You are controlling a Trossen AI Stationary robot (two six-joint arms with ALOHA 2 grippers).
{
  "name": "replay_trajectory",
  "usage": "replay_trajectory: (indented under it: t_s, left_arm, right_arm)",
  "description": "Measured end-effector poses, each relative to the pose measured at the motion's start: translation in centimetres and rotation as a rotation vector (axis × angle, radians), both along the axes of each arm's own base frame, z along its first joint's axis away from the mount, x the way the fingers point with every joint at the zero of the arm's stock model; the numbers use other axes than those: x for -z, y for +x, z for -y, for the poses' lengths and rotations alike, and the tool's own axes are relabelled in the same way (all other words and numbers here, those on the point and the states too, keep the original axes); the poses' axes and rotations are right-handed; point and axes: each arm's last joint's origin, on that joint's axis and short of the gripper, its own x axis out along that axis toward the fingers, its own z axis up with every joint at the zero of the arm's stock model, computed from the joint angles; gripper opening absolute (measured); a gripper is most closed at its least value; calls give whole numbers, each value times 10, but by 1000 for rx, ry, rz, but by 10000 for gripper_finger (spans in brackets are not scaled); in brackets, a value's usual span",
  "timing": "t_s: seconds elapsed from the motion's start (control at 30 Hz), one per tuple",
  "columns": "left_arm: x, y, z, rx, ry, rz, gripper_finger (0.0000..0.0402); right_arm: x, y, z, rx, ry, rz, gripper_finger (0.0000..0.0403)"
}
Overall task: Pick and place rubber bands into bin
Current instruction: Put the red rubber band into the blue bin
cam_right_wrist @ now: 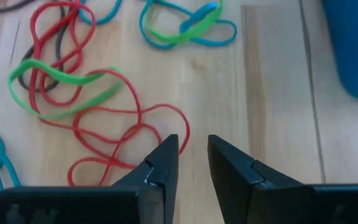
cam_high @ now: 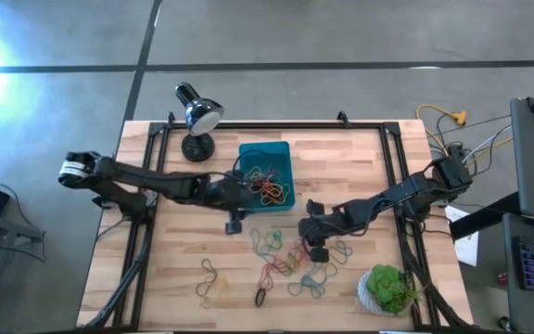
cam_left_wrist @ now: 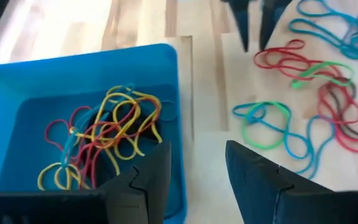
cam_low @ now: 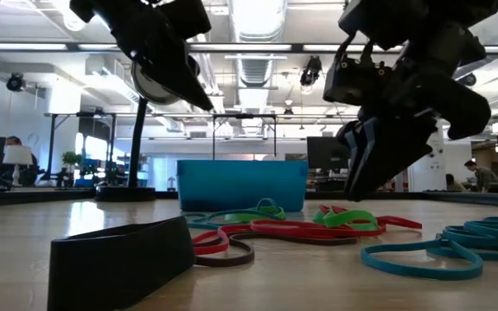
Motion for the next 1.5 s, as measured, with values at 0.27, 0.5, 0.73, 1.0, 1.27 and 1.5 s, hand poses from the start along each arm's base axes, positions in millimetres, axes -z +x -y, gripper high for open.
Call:
replay_trajectory:
  t_s: [0.27,0.5,0.73,1.0,1.27,1.5]
  left_arm:
    - [-5,-3,10,20,-19,19,139]
    - [-4,-4,11,11,-34,17,138]
    - [-4,-5,11,10,-34,4,138]
    - [-3,-5,11,8,-33,-5,138]
    - [-3,-5,11,8,-34,-5,138]
    - [-3,-5,11,-3,-46,-4,138]
  right_arm:
    - [-1,3,0,-23,-8,44,82]
    - [-2,4,-1,-28,-7,56,82]
    - [7,4,-1,-32,-7,30,85]
    - [14,5,-1,-28,-10,10,127]
    - [12,8,-1,-21,-6,39,145]
    - [12,8,-1,-21,-9,42,144]
